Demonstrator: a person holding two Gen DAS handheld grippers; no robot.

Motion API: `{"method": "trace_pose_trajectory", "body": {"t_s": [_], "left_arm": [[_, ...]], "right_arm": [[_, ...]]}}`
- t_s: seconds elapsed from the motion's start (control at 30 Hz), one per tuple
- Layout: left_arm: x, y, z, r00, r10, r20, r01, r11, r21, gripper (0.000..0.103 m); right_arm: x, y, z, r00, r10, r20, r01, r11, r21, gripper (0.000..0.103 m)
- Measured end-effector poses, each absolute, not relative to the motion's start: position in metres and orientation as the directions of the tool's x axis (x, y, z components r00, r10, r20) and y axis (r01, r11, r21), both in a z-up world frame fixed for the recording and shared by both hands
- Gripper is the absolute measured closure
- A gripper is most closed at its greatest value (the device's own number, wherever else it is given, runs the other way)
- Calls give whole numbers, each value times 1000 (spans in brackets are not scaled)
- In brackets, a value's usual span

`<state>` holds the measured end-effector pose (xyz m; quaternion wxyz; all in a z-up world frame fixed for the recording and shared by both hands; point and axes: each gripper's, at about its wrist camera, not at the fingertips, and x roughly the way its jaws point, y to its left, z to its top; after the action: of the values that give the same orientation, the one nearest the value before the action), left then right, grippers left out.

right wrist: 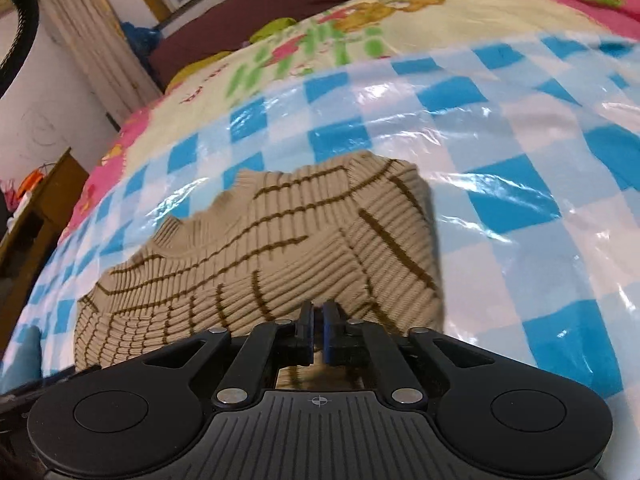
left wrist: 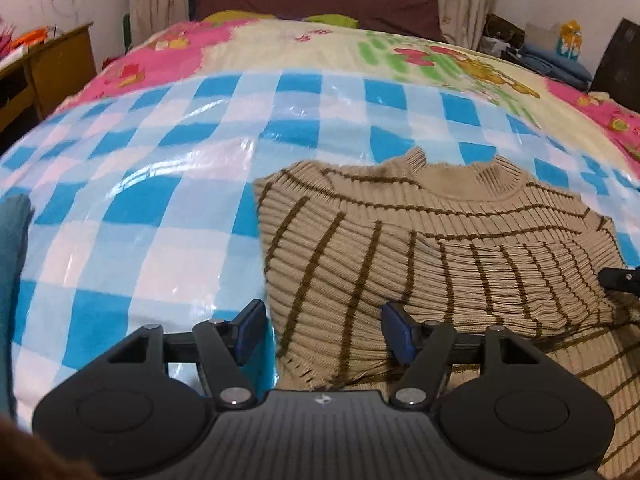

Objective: Fold small clothes

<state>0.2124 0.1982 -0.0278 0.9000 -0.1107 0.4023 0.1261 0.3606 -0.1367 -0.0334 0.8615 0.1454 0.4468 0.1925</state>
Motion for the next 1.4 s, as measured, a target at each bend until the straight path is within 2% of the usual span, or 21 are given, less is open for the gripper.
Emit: {"method": "trace_pose_trajectory", "body": {"t_s": [0.1,0.23,0.33,0.43,0.63,0.8,1.1,1.3,1.4], "left_arm": [[205,197,-22,658,140,-740,-323,940,-109,35],[197,192,-19,656,137,-743,-302,949,-91,35],[201,191,-24,619,157,-770,-316,947,-61,35],[195,191,-19,624,133,-770,-323,941,-99,35],[154,169,-2,657,27,-753,-216,964,-155,35],[92,141,10,640,-50,-767,-77,989,-129,35],[15,100,22,588,-142,-796,109,989,-96,35],[-2,60,14,573,-130,-809,279,959,43,35],[-6,47,7,570,-114,-814,342,934,108,35]], "right_arm": [[352,-137,-24,539,470,-699,-222,880,421,91],[335,-135,-17,523,497,-693,-280,868,411,91],[334,-129,-22,508,460,-728,-279,888,366,91],[334,-127,-23,489,454,-745,-261,891,372,91],[295,-138,-2,428,532,-731,-386,838,384,90],[237,-159,12,337,577,-744,-505,778,374,87],[139,-177,26,240,537,-809,-718,659,224,86],[93,-161,24,257,487,-835,-863,505,29,76],[80,-153,17,271,453,-849,-899,433,-56,67]]}}
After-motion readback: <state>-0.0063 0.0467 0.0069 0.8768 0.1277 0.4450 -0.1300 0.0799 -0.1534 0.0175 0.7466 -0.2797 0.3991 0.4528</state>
